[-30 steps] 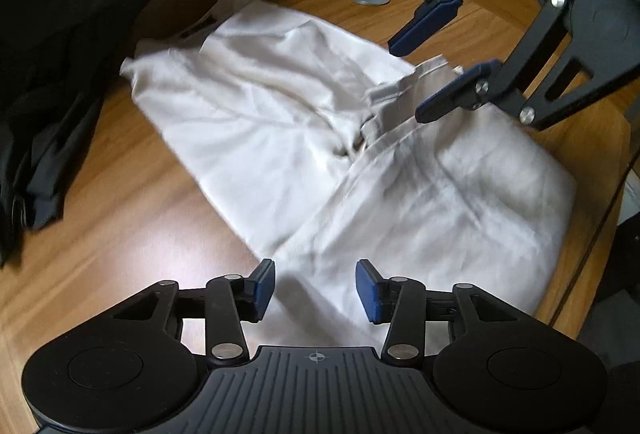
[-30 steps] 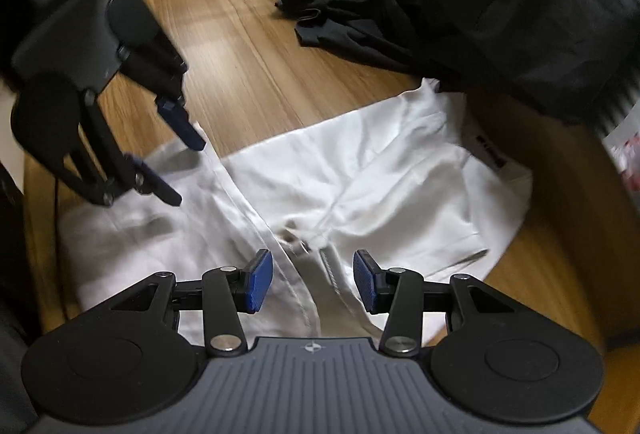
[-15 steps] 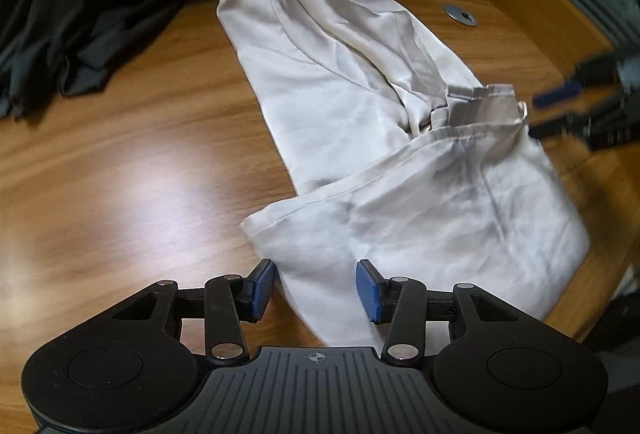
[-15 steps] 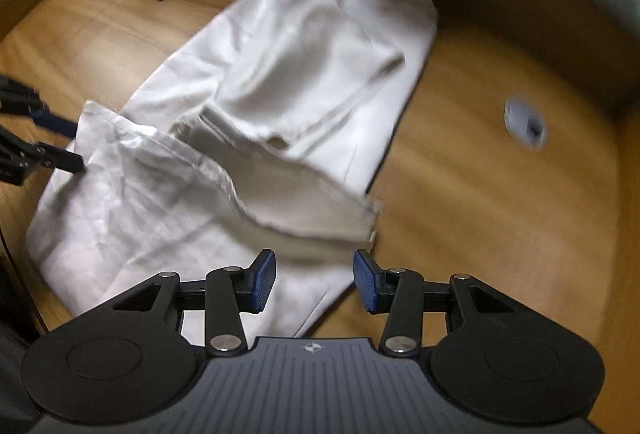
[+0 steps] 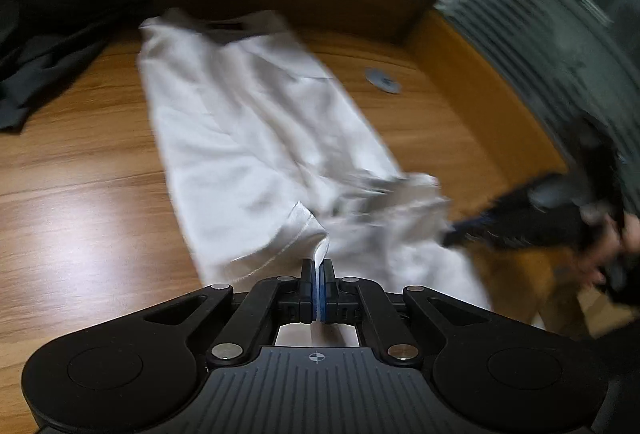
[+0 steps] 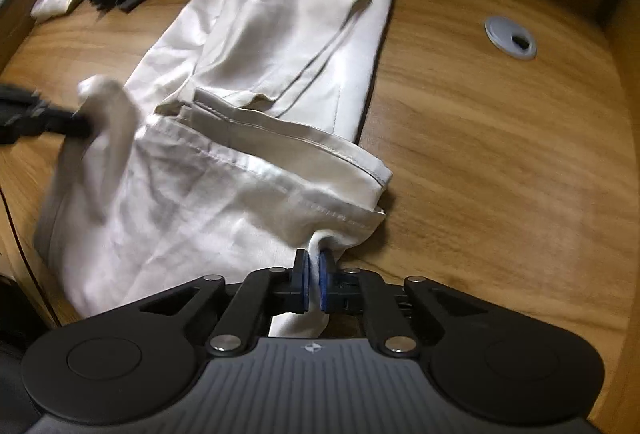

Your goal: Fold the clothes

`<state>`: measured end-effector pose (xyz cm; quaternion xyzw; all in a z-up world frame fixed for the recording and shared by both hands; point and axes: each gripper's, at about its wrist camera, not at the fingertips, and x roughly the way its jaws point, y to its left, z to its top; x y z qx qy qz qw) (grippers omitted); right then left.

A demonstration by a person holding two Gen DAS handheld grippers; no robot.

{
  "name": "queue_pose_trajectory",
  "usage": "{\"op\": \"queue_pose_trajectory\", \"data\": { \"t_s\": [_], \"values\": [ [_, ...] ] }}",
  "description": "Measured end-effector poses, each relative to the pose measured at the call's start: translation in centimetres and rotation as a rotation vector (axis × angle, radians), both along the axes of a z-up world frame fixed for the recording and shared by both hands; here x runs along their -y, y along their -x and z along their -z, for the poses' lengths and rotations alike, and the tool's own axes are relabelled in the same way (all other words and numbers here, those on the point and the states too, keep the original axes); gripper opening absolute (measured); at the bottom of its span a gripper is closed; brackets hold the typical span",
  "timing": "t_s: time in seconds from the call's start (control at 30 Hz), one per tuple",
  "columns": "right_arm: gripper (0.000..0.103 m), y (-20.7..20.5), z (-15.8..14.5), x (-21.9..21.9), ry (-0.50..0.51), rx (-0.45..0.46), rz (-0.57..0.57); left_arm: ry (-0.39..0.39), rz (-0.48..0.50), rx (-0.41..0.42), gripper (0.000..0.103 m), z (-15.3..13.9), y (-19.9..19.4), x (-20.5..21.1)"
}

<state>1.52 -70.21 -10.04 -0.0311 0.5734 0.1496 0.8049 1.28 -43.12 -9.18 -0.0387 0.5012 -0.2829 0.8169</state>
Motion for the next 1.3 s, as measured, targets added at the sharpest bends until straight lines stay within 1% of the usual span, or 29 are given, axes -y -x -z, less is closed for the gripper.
{"op": "queue_pose_trajectory", "data": {
  "t_s": [0.03,0.07,0.1,0.17,0.23,0.27,0.33,0.37,0.43,0.47,0.5,0.53,0.6,0.63,0.73,0.8,0.87,0.93,1.0,1.13,1.2,1.3],
  "values": [
    [0.016,0.1,-0.1,-0.2,0.013,0.006,-0.008,-0.051,-0.020,-0.010,0.004,0.4,-0.4,0.0],
    [0.016,0.2,-0.3,-0.4,0.025,0.012,-0.015,-0.095,-0.030,-0.020,0.005,0.9,-0.7,0.0],
    [0.016,0.4,-0.7,-0.5,0.031,0.024,-0.023,-0.119,-0.035,-0.029,0.005,1.3,-0.7,-0.2],
    [0.020,0.8,-1.3,-0.9,0.045,0.053,-0.055,-0.142,-0.042,-0.043,0.011,1.7,-0.7,-0.7],
    [0.031,1.6,-2.1,-1.5,0.057,0.092,-0.104,-0.155,-0.038,-0.033,0.019,1.5,-0.3,-1.2],
    [0.032,2.0,-2.5,-1.8,0.052,0.107,-0.136,-0.164,-0.036,-0.025,0.021,1.4,0.0,-1.4],
    [0.034,3.0,-3.2,-2.5,0.033,0.136,-0.209,-0.191,-0.024,0.002,0.032,0.9,0.7,-1.7],
    [0.035,3.5,-3.5,-3.0,0.021,0.145,-0.247,-0.207,-0.012,0.020,0.034,0.6,1.1,-1.7],
    [0.042,4.8,-3.9,-4.2,-0.002,0.161,-0.338,-0.242,0.017,0.060,0.044,-0.1,2.0,-1.7],
    [0.043,5.5,-3.8,-4.9,-0.007,0.166,-0.385,-0.259,0.037,0.080,0.046,-0.4,2.5,-1.6],
    [0.045,6.2,-3.8,-5.7,-0.012,0.171,-0.433,-0.275,0.065,0.101,0.050,-0.7,3.0,-1.3],
    [0.050,6.8,-3.7,-6.4,-0.017,0.175,-0.480,-0.287,0.100,0.120,0.052,-1.0,3.6,-1.0],
    [0.055,7.9,-3.3,-8.1,-0.007,0.185,-0.575,-0.303,0.172,0.148,0.055,-1.6,5.0,-0.3],
    [0.055,8.4,-3.1,-8.9,-0.001,0.188,-0.610,-0.309,0.210,0.159,0.058,-1.7,5.6,0.1],
    [0.055,9.4,-2.4,-10.4,0.043,0.205,-0.688,-0.322,0.333,0.194,0.060,-1.7,7.8,1.6],
    [0.055,10.0,-1.9,-11.2,0.078,0.219,-0.732,-0.309,0.402,0.192,0.060,-1.5,8.9,2.5],
    [0.053,10.5,-1.4,-11.9,0.114,0.232,-0.776,-0.289,0.448,0.174,0.061,-1.0,9.9,3.2],
    [0.035,11.0,-0.9,-12.7,0.151,0.245,-0.820,-0.291,0.483,0.171,0.062,-0.4,10.7,3.9],
    [0.035,11.5,-0.4,-13.4,0.185,0.259,-0.860,-0.302,0.510,0.175,0.063,0.3,11.3,4.6],
    [0.035,10.7,-1.5,-12.8,0.180,0.279,-0.800,-0.334,0.525,0.201,0.064,1.4,12.2,5.8],
    [0.035,10.1,-1.9,-12.4,0.173,0.284,-0.773,-0.363,0.528,0.215,0.064,1.9,12.6,6.1],
    [0.035,9.5,-2.3,-11.9,0.167,0.288,-0.747,-0.394,0.512,0.233,0.064,2.3,12.8,6.0]
  ]
}}
